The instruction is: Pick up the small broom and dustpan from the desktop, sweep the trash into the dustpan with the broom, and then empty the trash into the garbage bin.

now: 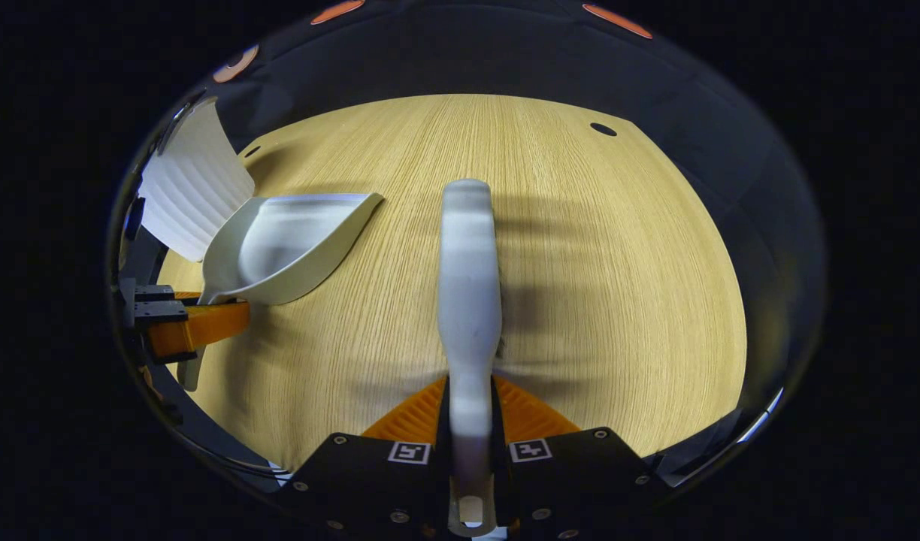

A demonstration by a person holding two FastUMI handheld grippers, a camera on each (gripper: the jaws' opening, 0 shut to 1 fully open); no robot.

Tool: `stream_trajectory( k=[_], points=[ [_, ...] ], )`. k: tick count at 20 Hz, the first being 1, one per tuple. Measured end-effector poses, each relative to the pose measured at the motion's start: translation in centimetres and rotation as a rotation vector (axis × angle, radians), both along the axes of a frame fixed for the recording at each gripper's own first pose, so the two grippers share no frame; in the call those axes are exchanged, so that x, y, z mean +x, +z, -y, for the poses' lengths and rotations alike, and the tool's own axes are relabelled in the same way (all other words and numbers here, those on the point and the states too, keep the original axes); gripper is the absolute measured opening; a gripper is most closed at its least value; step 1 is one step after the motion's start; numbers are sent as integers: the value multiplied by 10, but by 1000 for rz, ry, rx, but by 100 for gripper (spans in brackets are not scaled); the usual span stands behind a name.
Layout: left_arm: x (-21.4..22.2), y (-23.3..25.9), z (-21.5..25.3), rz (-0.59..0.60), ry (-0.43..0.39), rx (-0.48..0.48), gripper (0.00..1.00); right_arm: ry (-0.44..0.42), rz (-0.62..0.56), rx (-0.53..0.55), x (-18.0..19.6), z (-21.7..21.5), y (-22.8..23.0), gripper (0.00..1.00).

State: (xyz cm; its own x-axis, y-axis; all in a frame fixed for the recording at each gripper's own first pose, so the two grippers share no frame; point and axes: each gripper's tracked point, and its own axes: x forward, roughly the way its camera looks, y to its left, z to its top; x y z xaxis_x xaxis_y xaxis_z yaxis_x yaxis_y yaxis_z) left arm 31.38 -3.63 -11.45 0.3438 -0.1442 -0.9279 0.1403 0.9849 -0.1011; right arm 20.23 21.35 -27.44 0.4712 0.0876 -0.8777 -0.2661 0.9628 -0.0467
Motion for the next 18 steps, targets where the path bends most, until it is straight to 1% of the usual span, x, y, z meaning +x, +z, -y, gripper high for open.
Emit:
stream_trajectory(
  k=[1, 2, 3, 4, 5, 6, 7, 8, 9, 10, 12, 13, 17, 18],
  points=[
    [12, 7, -3, -5, -2, 7, 34, -2, 3, 9, 1, -1, 0, 25],
    [25, 15, -5, -7, -13, 13, 35, 3, 0, 16, 0, 2, 1, 35],
    [37, 23, -7, -14, -29, 18, 36, 12, -11, 32, -2, -2, 1, 38],
    [51, 32, -10, -11, -44, 24, 38, 19, -16, 41, -4, -2, 2, 33],
    [66, 41, -12, -6, -61, 27, 40, 21, -13, 41, -3, -4, 3, 37],
    [81, 47, -15, -6, -75, 31, 51, 19, -12, 40, -2, -4, 3, 45],
    [96, 56, -18, -8, -84, 35, 76, 15, -8, 40, -2, -2, 4, 55],
    [111, 62, -22, -16, -101, 42, 100, 11, -3, 44, -2, 1, 6, 79],
    [127, 69, -26, -18, -114, 42, 99, 10, 7, 50, 1, 2, 7, 87],
    [144, 78, -28, -13, -119, 28, 98, 11, 21, 61, 0, 5, 11, 97],
    [188, 103, -33, 39, -115, 8, 99, 10, 63, 97, 4, 2, 21, 97],
    [212, 119, -39, 77, -117, 14, 99, 11, 98, 137, 6, -1, 32, 97],
    [314, 192, -62, 225, -131, 33, 99, -10, 283, 222, 15, 11, 89, 97],
    [246, 209, -105, 262, -130, 39, 99, -20, 325, 236, 18, 15, 105, 96]
  ],
)
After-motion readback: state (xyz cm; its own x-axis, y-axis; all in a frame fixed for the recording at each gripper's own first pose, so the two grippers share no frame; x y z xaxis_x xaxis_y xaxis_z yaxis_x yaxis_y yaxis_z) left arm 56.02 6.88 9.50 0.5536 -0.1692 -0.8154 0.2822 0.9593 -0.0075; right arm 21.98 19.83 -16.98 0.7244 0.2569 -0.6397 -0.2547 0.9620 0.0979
